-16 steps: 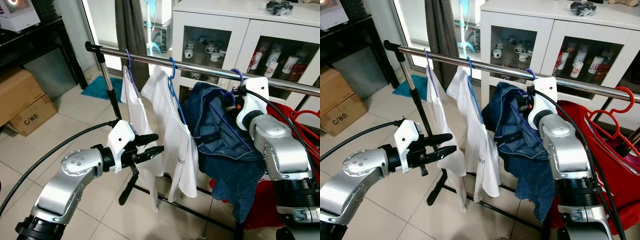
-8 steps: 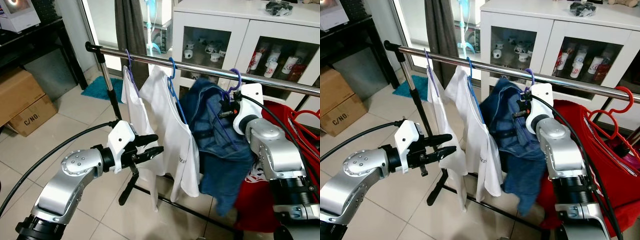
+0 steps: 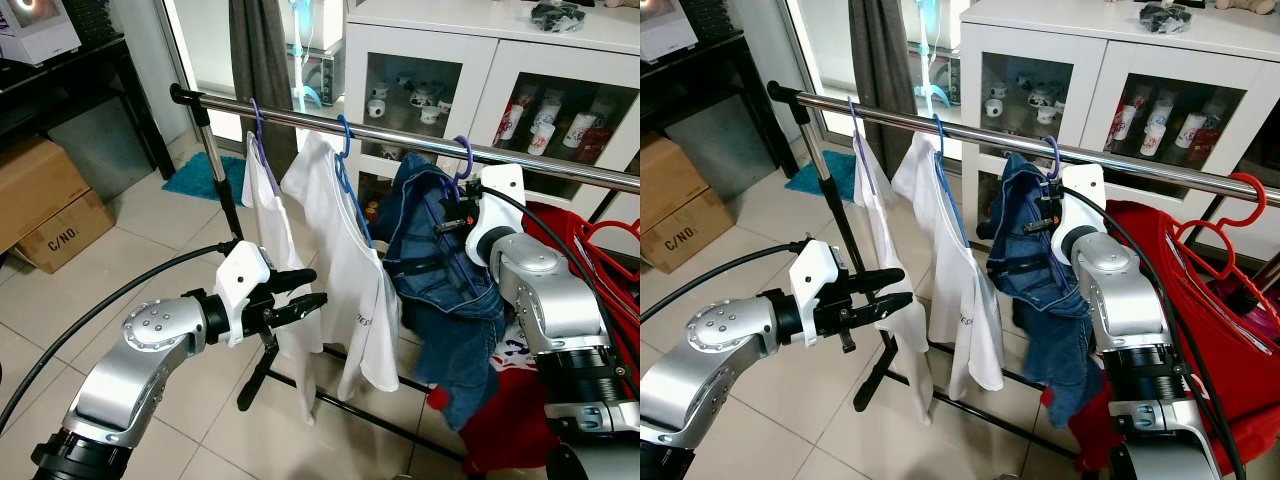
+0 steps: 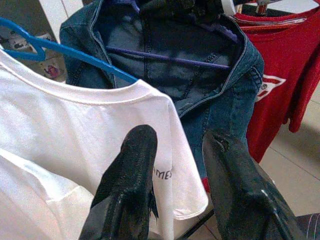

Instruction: Hang hanger

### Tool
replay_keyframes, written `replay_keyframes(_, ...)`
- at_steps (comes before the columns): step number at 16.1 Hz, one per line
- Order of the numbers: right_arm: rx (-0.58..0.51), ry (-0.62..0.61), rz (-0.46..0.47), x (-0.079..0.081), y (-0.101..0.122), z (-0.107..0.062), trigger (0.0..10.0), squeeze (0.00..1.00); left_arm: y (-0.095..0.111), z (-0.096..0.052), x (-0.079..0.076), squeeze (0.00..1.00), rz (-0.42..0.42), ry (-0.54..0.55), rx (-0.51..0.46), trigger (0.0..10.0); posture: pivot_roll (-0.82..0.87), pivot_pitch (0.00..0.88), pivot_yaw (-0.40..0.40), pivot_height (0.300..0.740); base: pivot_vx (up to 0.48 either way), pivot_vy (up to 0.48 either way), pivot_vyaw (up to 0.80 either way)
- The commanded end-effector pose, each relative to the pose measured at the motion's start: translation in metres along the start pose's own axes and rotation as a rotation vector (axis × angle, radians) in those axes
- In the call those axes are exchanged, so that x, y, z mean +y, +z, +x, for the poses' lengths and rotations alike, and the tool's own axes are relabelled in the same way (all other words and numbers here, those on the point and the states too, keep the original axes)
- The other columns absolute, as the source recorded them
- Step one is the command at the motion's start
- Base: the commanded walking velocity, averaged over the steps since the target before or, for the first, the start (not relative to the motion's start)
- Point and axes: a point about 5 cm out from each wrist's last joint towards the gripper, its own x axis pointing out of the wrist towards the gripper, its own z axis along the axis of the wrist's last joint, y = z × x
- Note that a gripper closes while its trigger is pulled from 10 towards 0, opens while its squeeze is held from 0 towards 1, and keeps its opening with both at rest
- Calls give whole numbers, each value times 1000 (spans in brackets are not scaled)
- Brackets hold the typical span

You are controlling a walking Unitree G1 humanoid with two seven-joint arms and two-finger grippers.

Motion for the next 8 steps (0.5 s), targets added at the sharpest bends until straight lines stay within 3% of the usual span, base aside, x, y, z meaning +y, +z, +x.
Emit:
replay_keyframes(1, -1, 15, -1, 2, 1, 2, 0, 0, 2, 2, 1, 0, 21, -6, 9, 10000, -51, 8, 53, 740, 0, 0, 0)
replay_keyframes(5, -24, 19, 6, 1, 2, -1, 0, 0, 1, 3, 2, 0, 28, 19, 7, 10000, -49, 6, 49, 740, 0, 0, 0)
replay_keyframes(7, -102, 6, 55, -1, 12, -6, 0, 0, 1, 3, 13, 0, 51, 156, -5, 10000, -48, 3, 47, 740, 0, 0, 0)
replay_keyframes(8, -143, -7, 89, -5, 20, -13, 0, 0, 3, 3, 22, 0, 77, 274, -18, 10000, -47, 0, 47, 740, 0, 0, 0)
